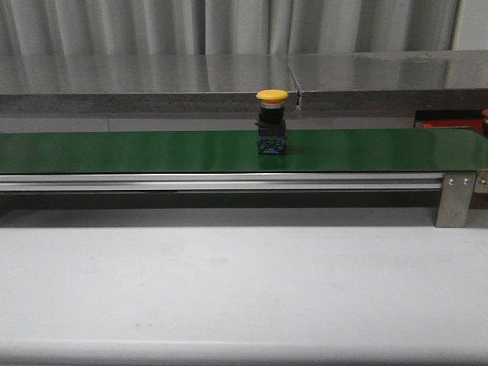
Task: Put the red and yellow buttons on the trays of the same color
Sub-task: 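Lower the right gripper onto the yellow button on the belt and grasp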
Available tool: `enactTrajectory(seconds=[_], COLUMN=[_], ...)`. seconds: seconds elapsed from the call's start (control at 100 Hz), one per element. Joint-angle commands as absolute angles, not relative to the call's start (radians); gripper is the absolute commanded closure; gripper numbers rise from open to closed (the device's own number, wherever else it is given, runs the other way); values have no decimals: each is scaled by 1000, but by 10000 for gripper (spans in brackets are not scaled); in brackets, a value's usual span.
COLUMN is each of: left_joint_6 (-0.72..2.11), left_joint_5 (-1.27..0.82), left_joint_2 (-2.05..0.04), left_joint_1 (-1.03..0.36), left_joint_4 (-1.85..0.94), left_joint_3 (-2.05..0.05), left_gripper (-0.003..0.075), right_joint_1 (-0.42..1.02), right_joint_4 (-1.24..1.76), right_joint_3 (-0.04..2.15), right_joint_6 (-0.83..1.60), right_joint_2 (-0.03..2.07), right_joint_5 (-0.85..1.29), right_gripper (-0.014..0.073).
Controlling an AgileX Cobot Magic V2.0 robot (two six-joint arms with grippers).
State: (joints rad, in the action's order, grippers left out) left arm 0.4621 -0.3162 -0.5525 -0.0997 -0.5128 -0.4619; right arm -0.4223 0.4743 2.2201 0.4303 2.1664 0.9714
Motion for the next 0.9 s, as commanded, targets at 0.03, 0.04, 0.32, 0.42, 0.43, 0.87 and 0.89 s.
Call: enactTrajectory(seconds=[0.03,0.04,0.32,0.42,0.43,0.87,0.89], left_joint_6=[460,460,460,460,460,460,460], left_joint_5=[-247,-247,-247,-247,-247,-247,-247], left_joint_2=[-554,-554,-554,-554,-554,-554,-554], left_joint_1=[-108,-108,-108,-108,-108,-108,-108], left_joint_4=[-534,-534,-534,-534,-534,-534,-534], left_joint_3=[-490,-490,-490,-490,-490,-490,-490], left_gripper=[739,739,739,739,739,739,739], right_joint_1=[-380,-377,-272,-248,-246,-128,-120], right_joint_4=[503,503,453,452,452,452,452], right_joint_3=[2207,2200,2003,1897,1889,1346,1331], right_joint_6=[437,438,448,448,448,527,527], right_joint_2=[1997,1991,1789,1721,1710,1450,1449], right_joint_5=[942,942,978,983,980,775,770], right_gripper=[102,102,102,102,102,102,102])
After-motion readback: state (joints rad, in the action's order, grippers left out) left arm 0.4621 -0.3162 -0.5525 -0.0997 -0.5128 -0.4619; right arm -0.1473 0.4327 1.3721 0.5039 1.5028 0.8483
